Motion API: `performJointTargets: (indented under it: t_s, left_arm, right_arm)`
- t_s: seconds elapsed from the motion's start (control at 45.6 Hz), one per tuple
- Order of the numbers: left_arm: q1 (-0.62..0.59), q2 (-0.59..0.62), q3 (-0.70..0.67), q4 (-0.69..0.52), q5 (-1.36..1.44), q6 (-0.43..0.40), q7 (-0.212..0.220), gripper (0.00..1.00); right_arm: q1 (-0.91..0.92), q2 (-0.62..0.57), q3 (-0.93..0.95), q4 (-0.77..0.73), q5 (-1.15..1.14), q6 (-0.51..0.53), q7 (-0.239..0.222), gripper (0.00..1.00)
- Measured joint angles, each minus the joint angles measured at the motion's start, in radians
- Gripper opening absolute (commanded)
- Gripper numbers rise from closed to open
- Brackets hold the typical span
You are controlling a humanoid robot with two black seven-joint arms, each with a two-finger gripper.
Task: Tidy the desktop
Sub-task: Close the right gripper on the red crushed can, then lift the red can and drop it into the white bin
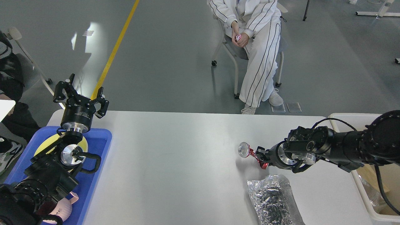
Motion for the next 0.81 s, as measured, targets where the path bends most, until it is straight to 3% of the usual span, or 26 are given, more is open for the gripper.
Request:
performJointTargets:
  t_s: [0.241,0.416,0.657,0.811]
  left_arm:
    - [0.000,0.000,0.000,0.000,0.000,0.000,0.000,0.97]
    - [0.000,0.000,0.000,0.000,0.000,0.000,0.000,0.97]
    - [0.000,0.000,0.000,0.000,0.000,0.000,0.000,0.97]
    - [0.000,0.000,-0.001,0.000,0.000,0.000,0.000,0.97]
  right_arm:
    - [0.177,-0.088,-0.027,0.140,-0.001,0.031,0.000,0.00]
    - [0.388,-0.119,-0.103,0.254,-0.002,0.109,-0.003,0.00]
    - [0.703,-0.190,-0.141,0.515,-0.002,0.259,-0.015,0.00]
    - [0.849,-0.224,-0.142,0.657,-0.002,0.290,-0.014,0.00]
